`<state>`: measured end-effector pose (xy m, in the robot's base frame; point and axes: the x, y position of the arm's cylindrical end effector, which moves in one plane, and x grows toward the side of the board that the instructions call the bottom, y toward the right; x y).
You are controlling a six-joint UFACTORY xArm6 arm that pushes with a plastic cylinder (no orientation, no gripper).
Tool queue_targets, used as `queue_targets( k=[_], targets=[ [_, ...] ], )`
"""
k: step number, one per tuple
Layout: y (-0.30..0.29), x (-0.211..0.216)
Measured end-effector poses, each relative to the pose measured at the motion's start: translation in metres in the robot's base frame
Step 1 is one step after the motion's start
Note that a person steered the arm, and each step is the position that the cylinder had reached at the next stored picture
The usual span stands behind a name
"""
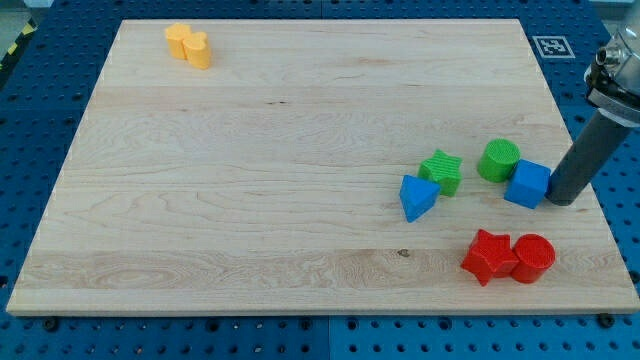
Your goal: Move the blue blocks to the left of the green star
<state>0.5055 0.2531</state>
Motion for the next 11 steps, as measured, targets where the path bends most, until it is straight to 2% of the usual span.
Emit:
queue_targets(
  k=[2, 3, 4, 5, 6, 7, 8, 10, 11],
  targets=[
    [-0.005, -0.033],
    [-0.019, 0.001],
    [-0.022, 0.008],
    [-0.016, -0.004],
    [0.016, -0.032],
    [0.016, -0.061],
    [-0.012, -0.044],
    [-0.026, -0.011],
    [-0.074, -0.001]
  ],
)
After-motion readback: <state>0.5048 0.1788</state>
